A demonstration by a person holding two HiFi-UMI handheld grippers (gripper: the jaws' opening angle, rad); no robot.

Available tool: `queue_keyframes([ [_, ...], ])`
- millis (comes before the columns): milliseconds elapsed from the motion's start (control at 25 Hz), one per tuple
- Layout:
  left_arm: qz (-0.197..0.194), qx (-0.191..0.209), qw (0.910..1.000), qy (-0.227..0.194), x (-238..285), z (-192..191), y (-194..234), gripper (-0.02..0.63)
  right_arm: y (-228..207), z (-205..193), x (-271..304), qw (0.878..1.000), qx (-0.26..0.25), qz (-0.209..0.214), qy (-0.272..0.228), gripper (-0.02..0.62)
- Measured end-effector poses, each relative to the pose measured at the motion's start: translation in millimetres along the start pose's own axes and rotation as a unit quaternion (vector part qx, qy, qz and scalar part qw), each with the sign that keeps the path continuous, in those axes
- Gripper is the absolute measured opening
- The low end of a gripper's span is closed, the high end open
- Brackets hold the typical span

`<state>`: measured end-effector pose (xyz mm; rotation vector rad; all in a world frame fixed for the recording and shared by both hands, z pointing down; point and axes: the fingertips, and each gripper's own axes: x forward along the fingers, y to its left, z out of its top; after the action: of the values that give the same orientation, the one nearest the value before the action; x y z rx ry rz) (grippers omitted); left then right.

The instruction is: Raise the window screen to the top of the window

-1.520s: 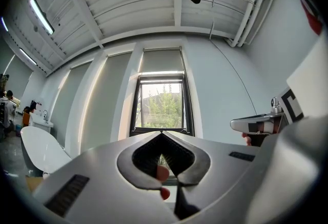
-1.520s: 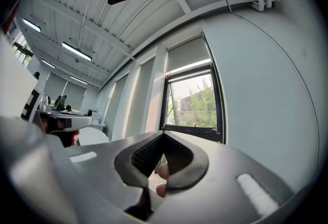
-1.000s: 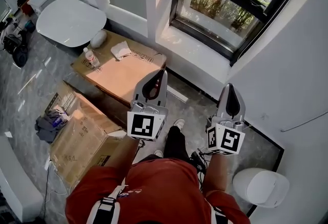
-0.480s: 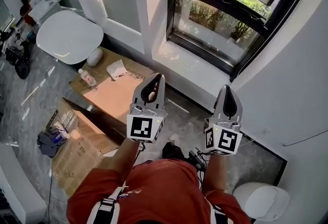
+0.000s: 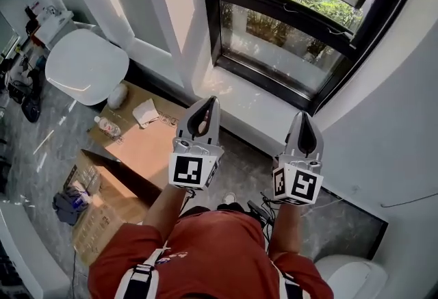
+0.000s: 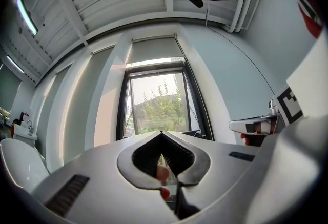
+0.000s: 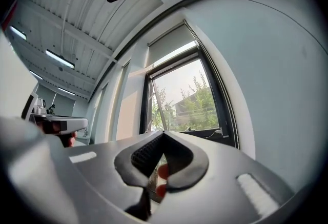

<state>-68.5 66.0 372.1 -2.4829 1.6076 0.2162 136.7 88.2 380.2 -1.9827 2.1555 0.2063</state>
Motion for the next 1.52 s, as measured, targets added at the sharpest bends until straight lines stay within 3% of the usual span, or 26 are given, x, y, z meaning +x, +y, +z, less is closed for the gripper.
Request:
queue_keyframes([
  [760,-0.035,-0.02,0.9991,-0.012,118,-34,4,0.004,-55,-28,79,0.999,-0.022,-0.04,0.0,0.009],
  [1080,-0.062,-0.028,0.9975,-0.018,205,-58,38,0.004,-63,-48,163,0.997,-0.035,-0.066,0.001,0.009],
  [1520,-0.106,-0.076,0.9915,0.008,327,-102,91,0.003,-60,-76,280,0.991,-0.07,-0.106,0.034,0.009],
])
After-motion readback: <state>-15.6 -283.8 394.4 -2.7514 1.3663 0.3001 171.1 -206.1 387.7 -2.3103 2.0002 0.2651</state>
